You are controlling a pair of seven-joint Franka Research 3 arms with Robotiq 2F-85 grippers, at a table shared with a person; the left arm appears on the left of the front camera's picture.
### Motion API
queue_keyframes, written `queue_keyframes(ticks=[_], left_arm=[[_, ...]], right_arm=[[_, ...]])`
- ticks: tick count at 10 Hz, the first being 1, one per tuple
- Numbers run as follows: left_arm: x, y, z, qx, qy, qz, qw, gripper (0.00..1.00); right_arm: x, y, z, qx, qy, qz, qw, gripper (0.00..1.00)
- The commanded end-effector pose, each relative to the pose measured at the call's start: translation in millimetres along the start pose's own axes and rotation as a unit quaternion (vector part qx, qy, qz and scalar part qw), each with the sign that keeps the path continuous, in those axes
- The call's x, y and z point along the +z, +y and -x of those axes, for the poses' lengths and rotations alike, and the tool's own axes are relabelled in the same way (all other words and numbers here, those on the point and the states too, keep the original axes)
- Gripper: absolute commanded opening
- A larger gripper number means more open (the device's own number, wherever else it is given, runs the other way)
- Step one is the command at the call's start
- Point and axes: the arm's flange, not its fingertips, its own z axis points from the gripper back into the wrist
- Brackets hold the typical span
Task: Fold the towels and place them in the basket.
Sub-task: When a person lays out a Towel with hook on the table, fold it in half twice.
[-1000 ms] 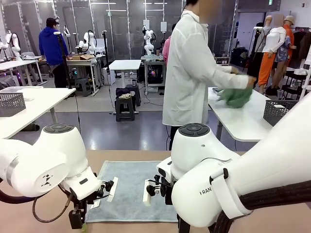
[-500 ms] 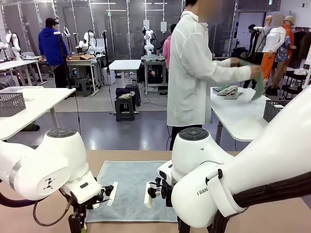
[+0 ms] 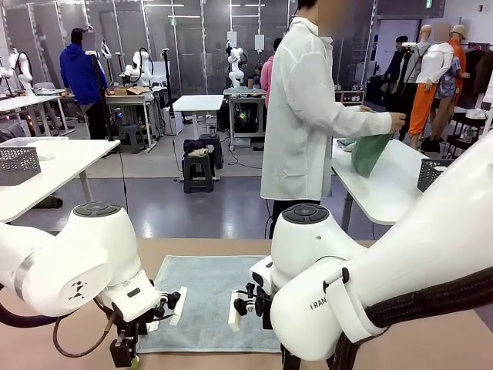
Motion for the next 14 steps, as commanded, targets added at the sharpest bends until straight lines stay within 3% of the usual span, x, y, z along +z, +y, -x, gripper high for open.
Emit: queue_keyframes(ticks=[1,5,6,7,8,13,14], left_arm=[[-6.4,-16.8,13.7,-0.001,-0.009,-0.009,1.0,0.8],[-9.1,-15.5,14.8,-0.002,-0.006,-0.007,1.0,0.8],[-9.0,-15.2,14.7,-0.003,-0.003,-0.011,1.0,0.8],[-9.1,-13.7,15.4,-0.001,-0.004,-0.008,1.0,0.61],[-8.9,-13.7,15.7,0.001,-0.006,-0.007,1.0,0.71],[-11.3,-11.8,16.9,0.006,-0.006,-0.011,1.0,0.71],[-11.7,-11.7,16.4,0.006,-0.004,-0.014,1.0,0.52]], right_arm=[[-2.9,-5.6,-1.1,0.0,-0.005,-0.001,1.0,0.81],[-7.6,-7.5,0.9,0.002,-0.01,0.004,1.0,0.81],[-8.5,-10.2,1.4,0.011,-0.014,0.007,1.0,0.77],[-8.4,-9.4,1.4,0.0,-0.012,0.004,1.0,0.62],[-8.5,-9.1,1.3,0.0,-0.013,0.005,1.0,0.6],[-11.1,-10.5,2.7,-0.003,-0.016,0.01,1.0,0.6],[-11.5,-10.3,3.0,-0.003,-0.016,0.013,1.0,0.4]])
